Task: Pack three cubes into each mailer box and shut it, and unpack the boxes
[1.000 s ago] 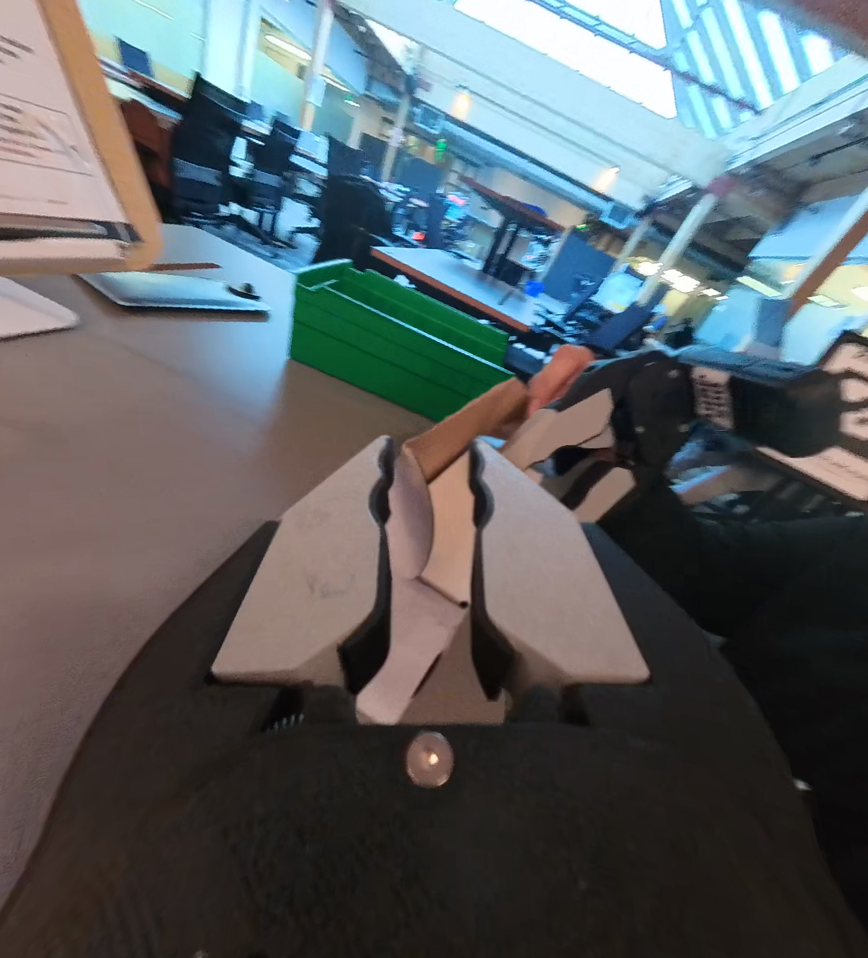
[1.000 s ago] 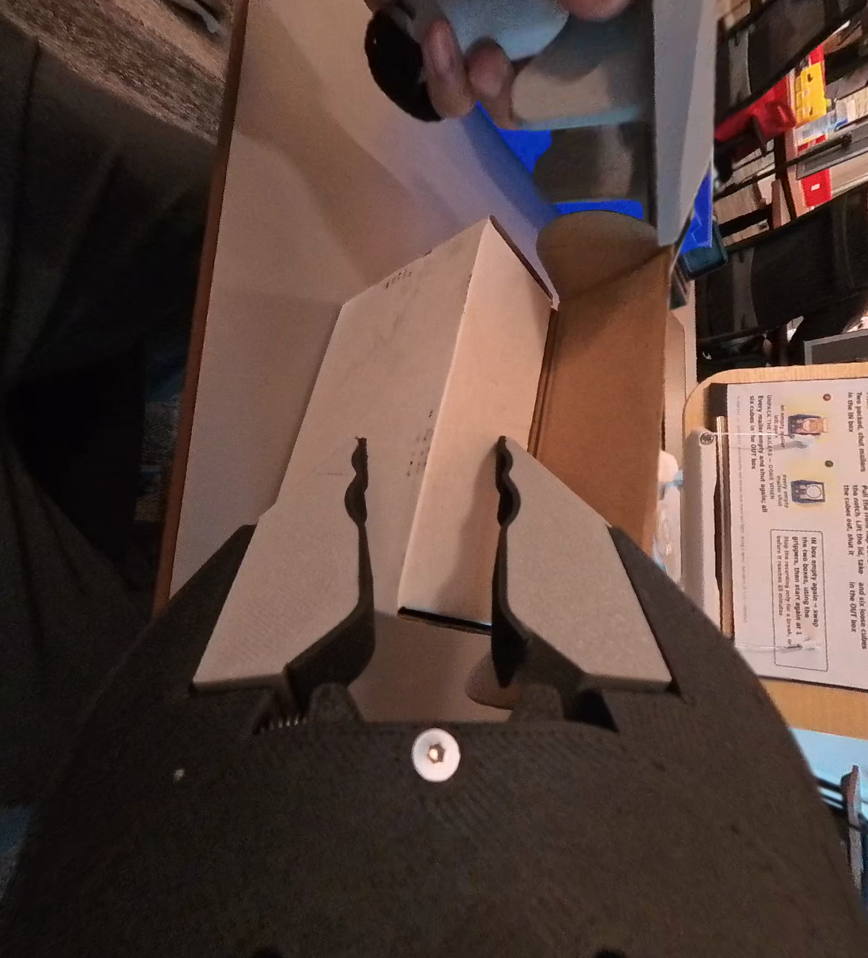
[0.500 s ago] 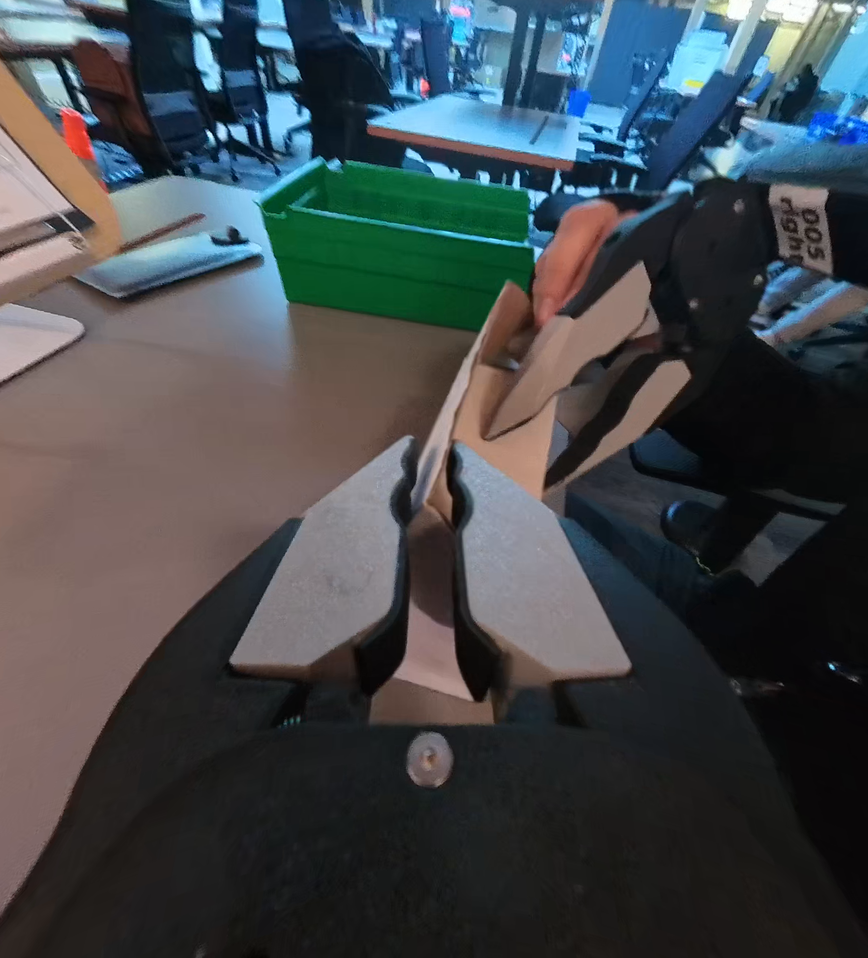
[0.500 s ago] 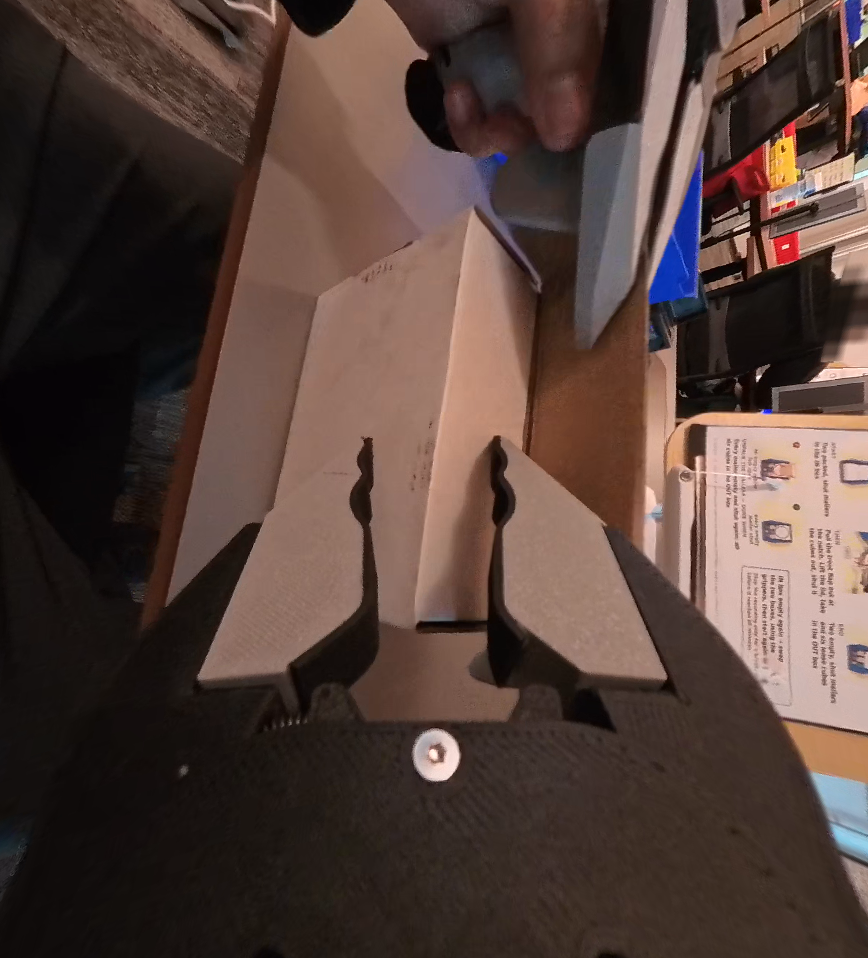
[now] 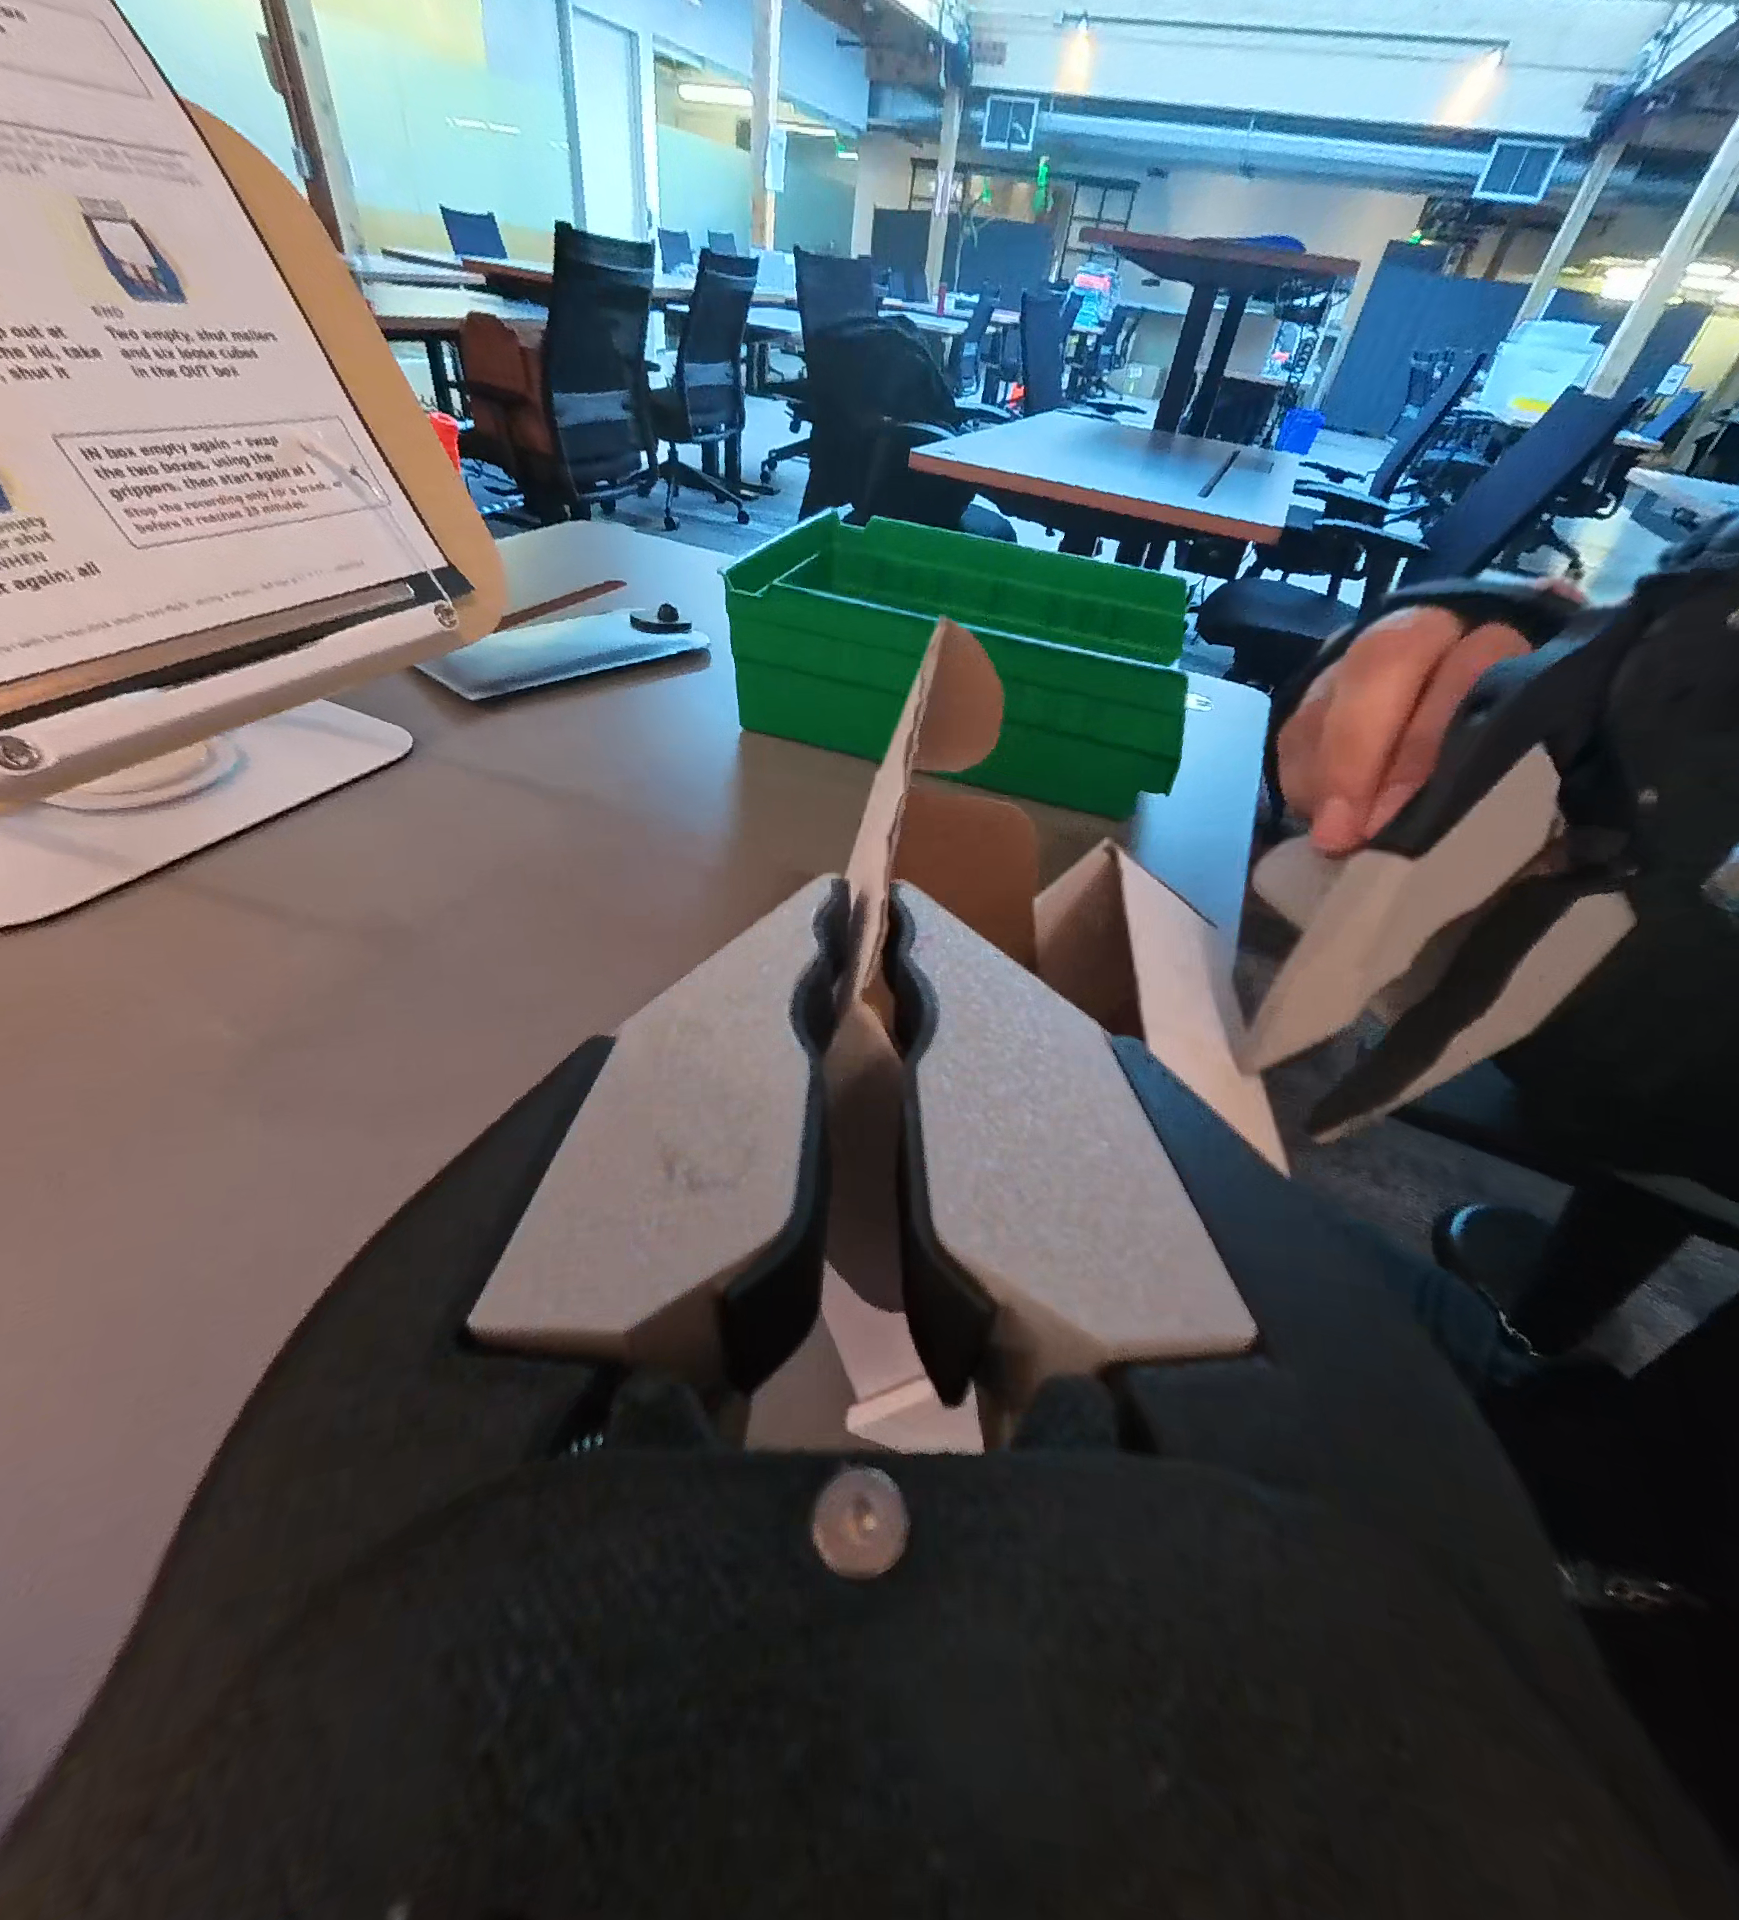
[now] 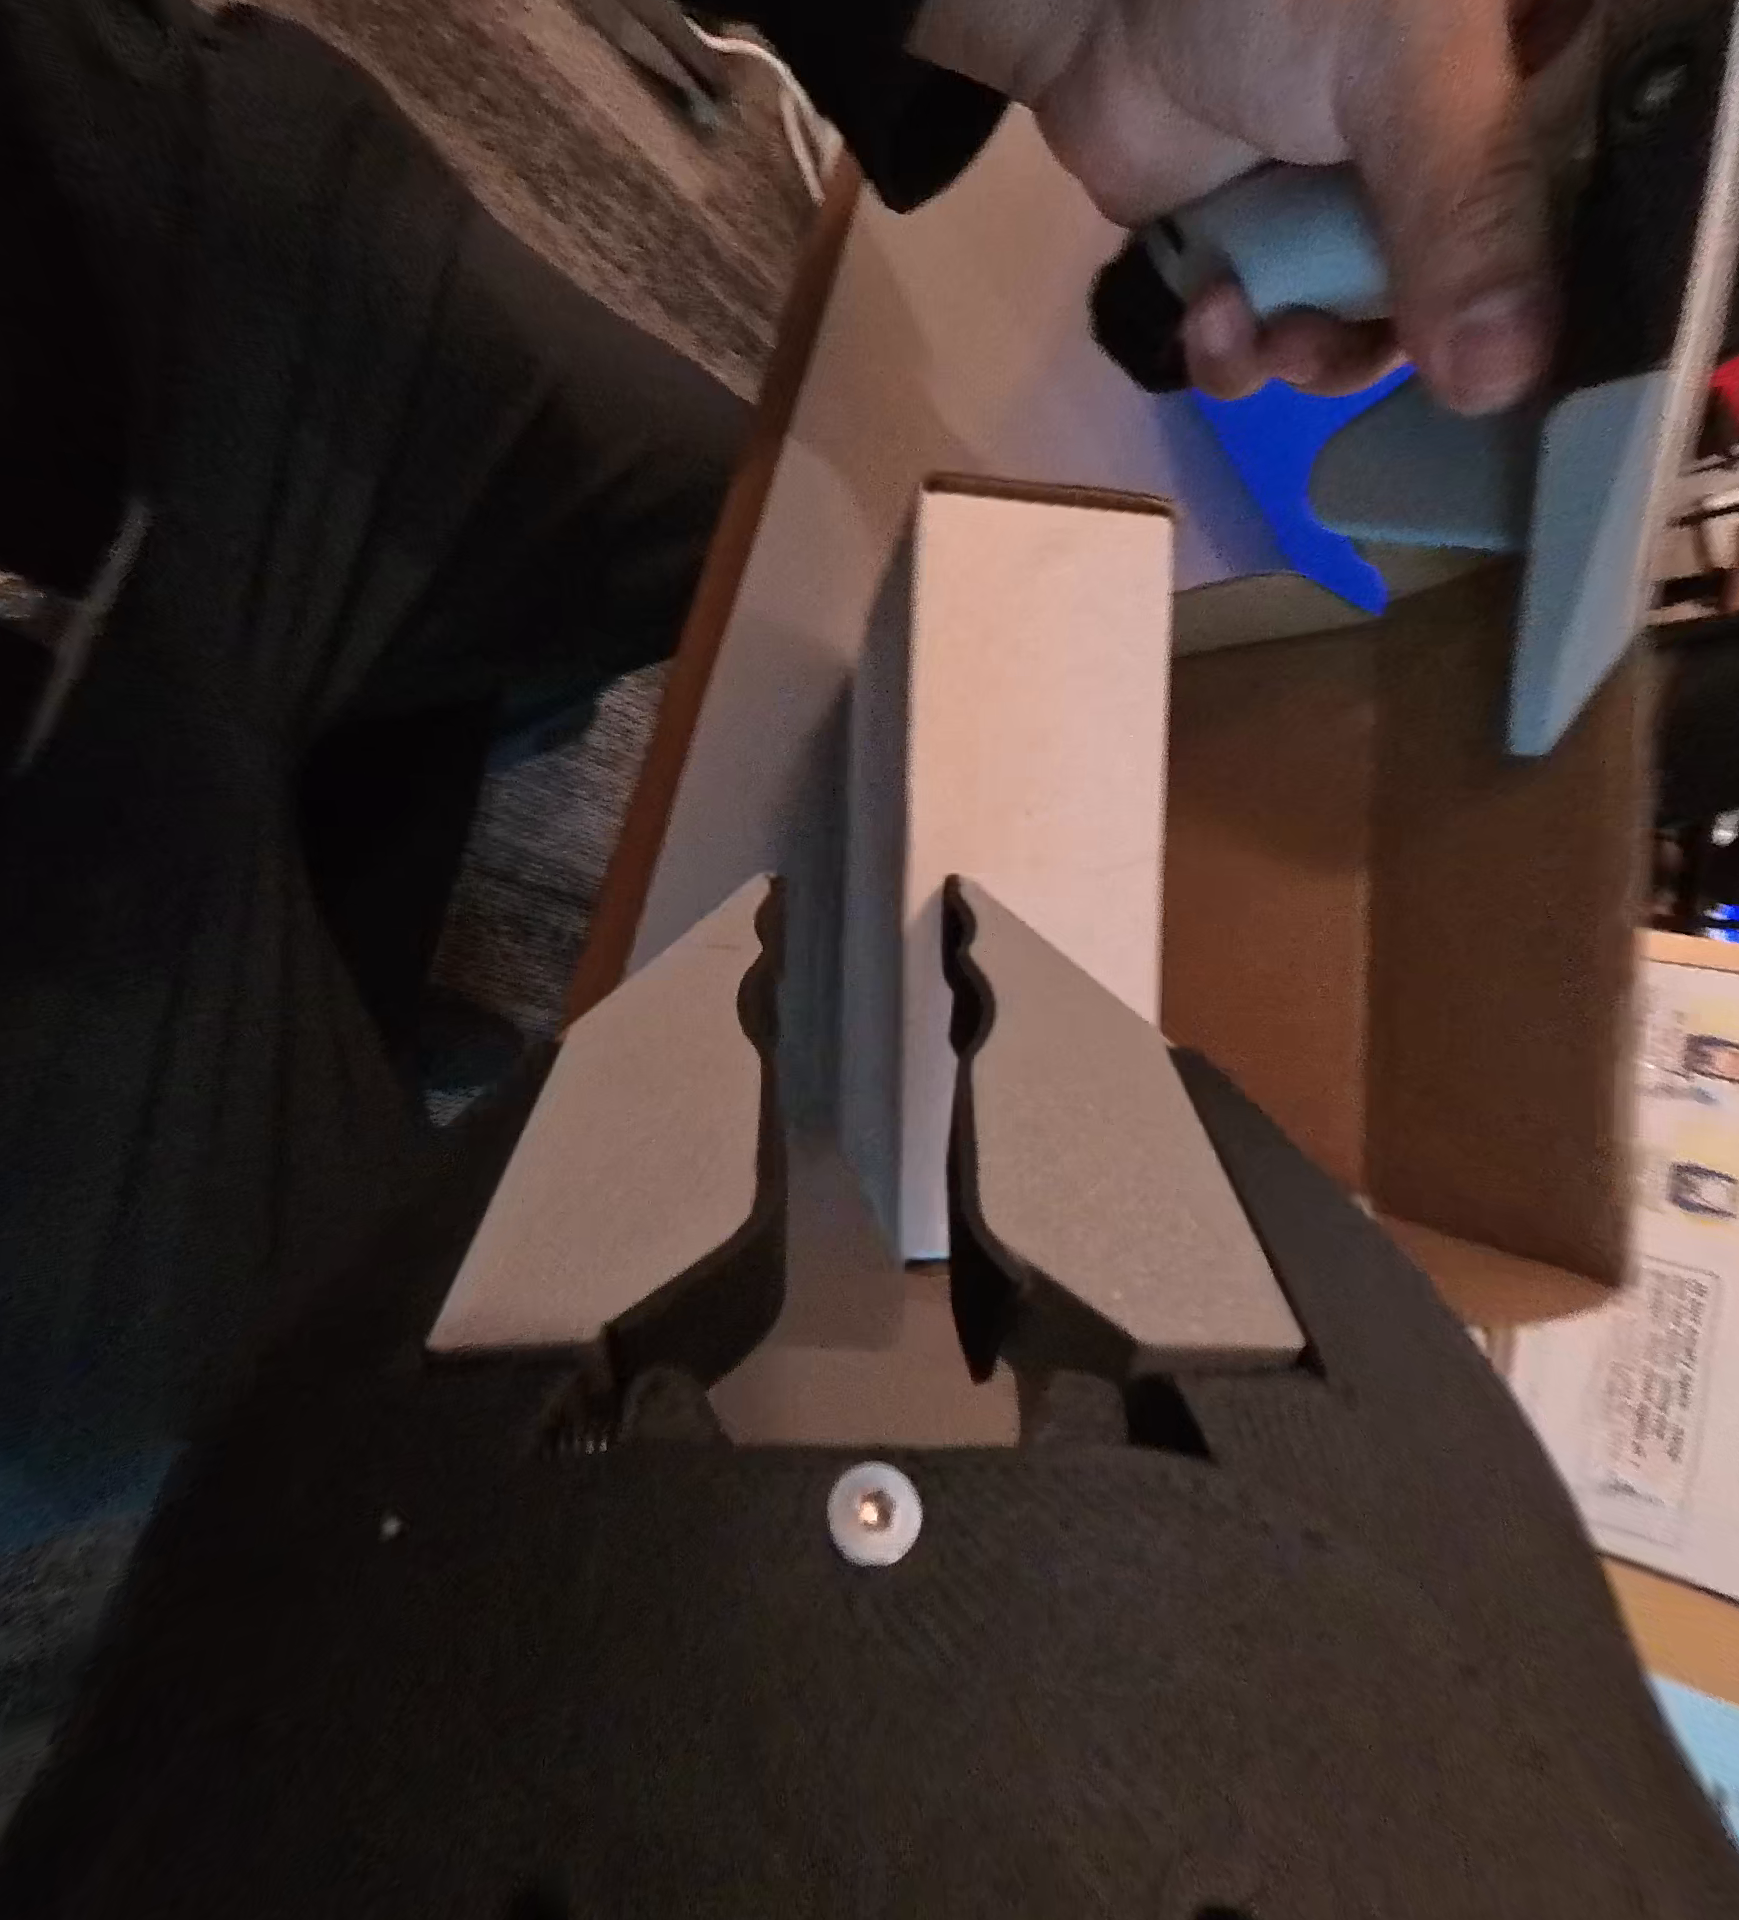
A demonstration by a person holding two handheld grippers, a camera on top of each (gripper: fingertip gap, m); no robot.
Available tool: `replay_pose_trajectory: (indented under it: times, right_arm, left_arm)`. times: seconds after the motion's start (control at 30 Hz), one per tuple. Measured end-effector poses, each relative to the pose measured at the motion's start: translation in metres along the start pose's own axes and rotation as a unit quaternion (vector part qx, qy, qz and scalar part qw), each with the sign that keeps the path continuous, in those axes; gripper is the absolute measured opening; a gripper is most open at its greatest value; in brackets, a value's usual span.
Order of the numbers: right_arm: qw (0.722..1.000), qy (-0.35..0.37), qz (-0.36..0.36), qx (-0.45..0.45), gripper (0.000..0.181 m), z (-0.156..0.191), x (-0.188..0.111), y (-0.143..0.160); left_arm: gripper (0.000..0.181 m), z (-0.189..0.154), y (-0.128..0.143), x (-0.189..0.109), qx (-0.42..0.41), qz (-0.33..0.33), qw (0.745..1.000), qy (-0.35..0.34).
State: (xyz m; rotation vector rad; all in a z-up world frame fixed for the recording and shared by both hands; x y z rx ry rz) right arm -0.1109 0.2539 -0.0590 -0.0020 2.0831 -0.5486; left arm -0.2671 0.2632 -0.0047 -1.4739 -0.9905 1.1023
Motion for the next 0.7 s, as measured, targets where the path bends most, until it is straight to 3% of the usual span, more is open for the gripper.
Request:
replay_pose_trajectory:
  times: [0.13,0.27,0.37,0.47,0.6,0.7]
  right_arm:
    - [1.000,-0.026,-0.009,-0.003,0.028,0.007,0.000,-0.003]
    - [0.994,0.027,-0.102,-0.002,0.032,-0.006,-0.025,-0.023]
    - [0.990,0.057,-0.123,0.036,0.046,-0.019,-0.035,-0.019]
    - [0.991,0.031,-0.111,0.062,0.060,-0.021,-0.021,-0.009]
    - [0.991,0.017,-0.102,0.086,0.061,-0.027,-0.002,0.003]
    - [0.992,-0.012,-0.056,0.113,0.057,-0.025,0.017,0.023]
  left_arm:
    - [0.004,-0.005,-0.008,-0.005,-0.005,-0.024,1.000,0.019]
    - [0.004,-0.010,-0.014,-0.011,0.000,-0.034,0.999,0.039]
    - [0.004,-0.015,-0.015,-0.012,0.008,-0.031,0.999,0.044]
    - [0.004,-0.021,-0.015,-0.011,0.015,-0.025,0.998,0.050]
    - [0.004,-0.030,-0.014,-0.010,0.030,-0.017,0.998,0.058]
    - [0.004,-0.034,-0.016,-0.011,0.039,-0.017,0.997,0.057]
Point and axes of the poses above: each gripper's, where its closed fingertips meet, x out along the fingers, y out of its underside, z = x × y across the jaws, the point moved 4 cm from there along -x, back along the fingers, and after that the axes turned 14 degrees about -y, right-handed, at the moved point
